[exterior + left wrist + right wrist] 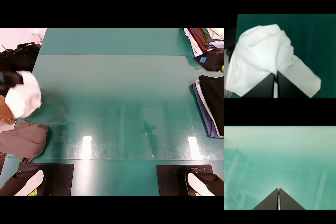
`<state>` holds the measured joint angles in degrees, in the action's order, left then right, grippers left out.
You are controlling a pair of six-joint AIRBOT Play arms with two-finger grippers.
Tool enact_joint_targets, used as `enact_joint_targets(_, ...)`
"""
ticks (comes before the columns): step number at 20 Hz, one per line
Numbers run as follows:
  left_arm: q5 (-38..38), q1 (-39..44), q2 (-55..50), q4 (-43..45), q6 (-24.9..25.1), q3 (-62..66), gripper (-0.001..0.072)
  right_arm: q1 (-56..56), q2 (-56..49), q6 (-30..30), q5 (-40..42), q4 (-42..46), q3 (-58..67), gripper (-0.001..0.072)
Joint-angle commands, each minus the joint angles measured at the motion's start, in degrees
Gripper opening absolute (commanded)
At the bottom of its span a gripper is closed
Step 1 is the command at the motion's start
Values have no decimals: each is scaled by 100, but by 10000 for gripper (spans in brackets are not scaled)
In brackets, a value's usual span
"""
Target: Fold the shirts.
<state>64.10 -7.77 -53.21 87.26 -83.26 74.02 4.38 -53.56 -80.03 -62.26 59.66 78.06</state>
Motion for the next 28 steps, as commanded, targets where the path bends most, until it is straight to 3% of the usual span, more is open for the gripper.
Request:
enact_joint_targets(1, 778, 1180, 197, 31, 116, 1705, 21, 2, -15, -2, 114, 33, 636, 17)
enact_joint_targets(5, 726, 2887, 92, 361, -61, 1989, 20, 2, -254, 0, -2, 33, 1307, 17)
enact_joint_targets(9, 931, 4450, -890, 400, -118, 1989, 21, 2, -422, -2, -249, 28, 1513, 17)
enact_joint_targets(11, 789, 5198, -1620, 131, -114, 1989, 24, 2, -428, 0, -391, 33, 1504, 17)
enact_joint_targets(13, 278, 5716, -2323, -671, 118, 1989, 27, 2, -428, 0, -433, 37, 1504, 17)
enact_joint_targets(14, -13, 5847, -2599, -1075, 345, 1989, 198, 2, -426, 0, -439, 35, 1504, 17)
enact_joint_targets(15, -225, 5871, -2761, -1316, 354, 1991, 460, 2, -428, 0, -437, 35, 1504, 17)
enact_joint_targets(16, -319, 5801, -2828, -1353, 319, 1991, 500, 2, -426, 0, -439, 35, 1504, 17)
enact_joint_targets(22, 369, 3786, -2844, -1366, 267, 1803, 500, 2, -428, 0, -525, 35, 1504, 17)
enact_joint_targets(24, 295, 3108, -2986, -1919, 286, 1373, 500, 2, -433, 0, -636, 35, 1504, 17)
enact_joint_targets(28, 378, 2417, -3595, -3434, 1147, 522, 500, 2, -433, 0, -706, 35, 1504, 17)
